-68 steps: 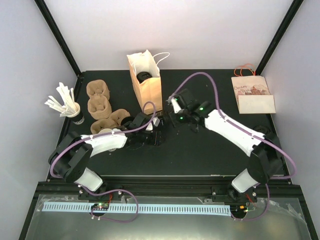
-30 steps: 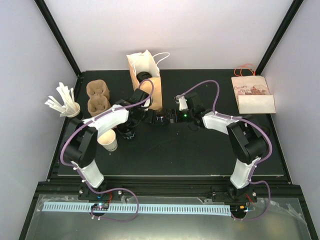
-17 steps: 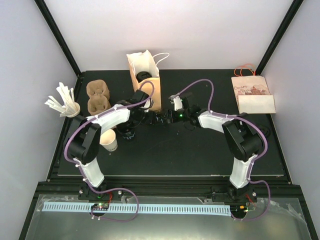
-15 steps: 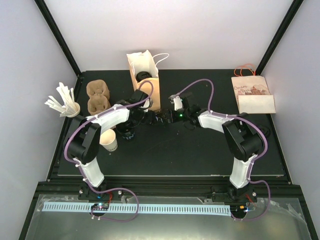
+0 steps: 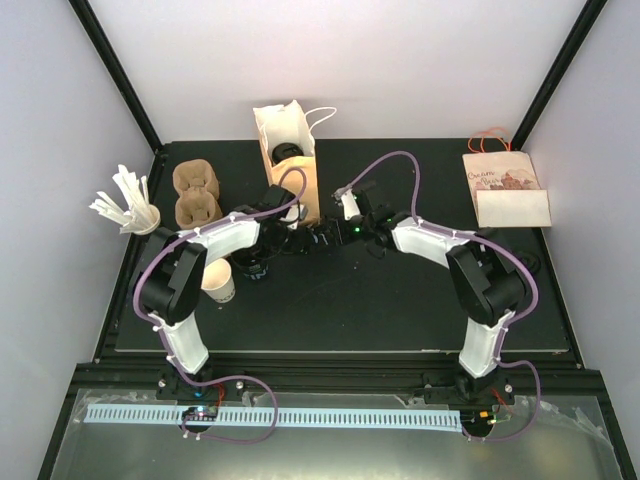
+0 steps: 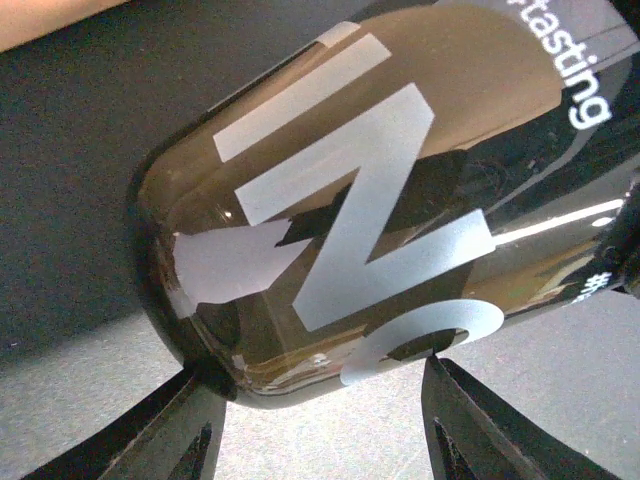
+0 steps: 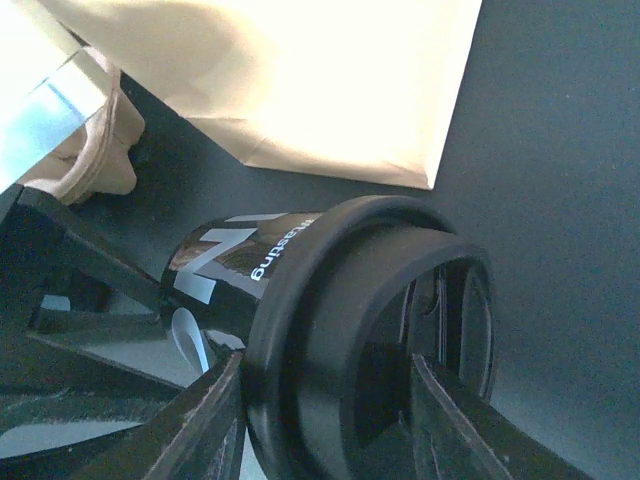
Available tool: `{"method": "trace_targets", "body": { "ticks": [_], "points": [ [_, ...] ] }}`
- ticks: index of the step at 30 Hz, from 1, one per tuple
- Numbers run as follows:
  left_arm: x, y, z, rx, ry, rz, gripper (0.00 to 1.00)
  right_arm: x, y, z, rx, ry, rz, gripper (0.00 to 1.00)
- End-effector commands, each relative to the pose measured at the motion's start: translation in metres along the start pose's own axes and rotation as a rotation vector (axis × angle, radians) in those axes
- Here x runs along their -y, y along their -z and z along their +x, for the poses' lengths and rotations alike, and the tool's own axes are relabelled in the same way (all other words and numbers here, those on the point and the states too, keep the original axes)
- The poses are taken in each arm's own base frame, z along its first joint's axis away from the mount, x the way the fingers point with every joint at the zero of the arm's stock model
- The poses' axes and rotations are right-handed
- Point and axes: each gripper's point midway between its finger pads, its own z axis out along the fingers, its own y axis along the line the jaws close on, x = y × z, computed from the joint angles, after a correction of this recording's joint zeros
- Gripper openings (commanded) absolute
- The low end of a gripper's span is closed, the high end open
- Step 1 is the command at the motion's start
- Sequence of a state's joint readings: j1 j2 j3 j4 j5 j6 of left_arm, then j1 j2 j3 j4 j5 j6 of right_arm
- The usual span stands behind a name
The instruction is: Pack the takeout coffee
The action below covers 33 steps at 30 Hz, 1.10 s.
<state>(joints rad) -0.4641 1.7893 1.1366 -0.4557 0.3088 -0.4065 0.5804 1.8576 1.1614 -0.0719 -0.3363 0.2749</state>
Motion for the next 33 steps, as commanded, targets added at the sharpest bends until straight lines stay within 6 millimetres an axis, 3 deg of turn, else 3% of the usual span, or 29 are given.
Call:
{"method": "trace_targets", "body": {
  "ticks": [1, 11, 17, 21, 24, 28, 33],
  "points": [
    [0.032, -0.002, -0.006, 0.014, -0.020, 0.163, 0.56, -0.005, 0.019, -0.003, -0.005, 0.076, 0.085, 0.45],
    [0.083, -0.007, 0.000, 0.018, -0.074, 0.288, 0.56, -0.003, 0.078, 0.001, -0.003, 0.140, 0.211, 0.40],
    [0.121, -0.005, 0.014, 0.003, -0.113, 0.368, 0.57, 0.016, 0.124, 0.038, -0.120, 0.116, 0.382, 0.40],
    [0.125, 0.001, 0.024, 0.001, -0.121, 0.377, 0.60, 0.042, 0.157, 0.057, -0.178, 0.106, 0.566, 0.40],
    [0.123, 0.009, 0.034, -0.003, -0.127, 0.387, 0.65, 0.054, 0.171, 0.063, -0.209, 0.120, 0.651, 0.40],
    [0.117, 0.025, 0.045, -0.001, -0.145, 0.373, 0.68, 0.056, 0.175, 0.068, -0.244, 0.143, 0.693, 0.38],
    [0.087, 0.046, 0.049, 0.036, -0.119, 0.312, 0.70, 0.045, 0.175, 0.071, -0.338, 0.317, 0.821, 0.38]
  ]
}}
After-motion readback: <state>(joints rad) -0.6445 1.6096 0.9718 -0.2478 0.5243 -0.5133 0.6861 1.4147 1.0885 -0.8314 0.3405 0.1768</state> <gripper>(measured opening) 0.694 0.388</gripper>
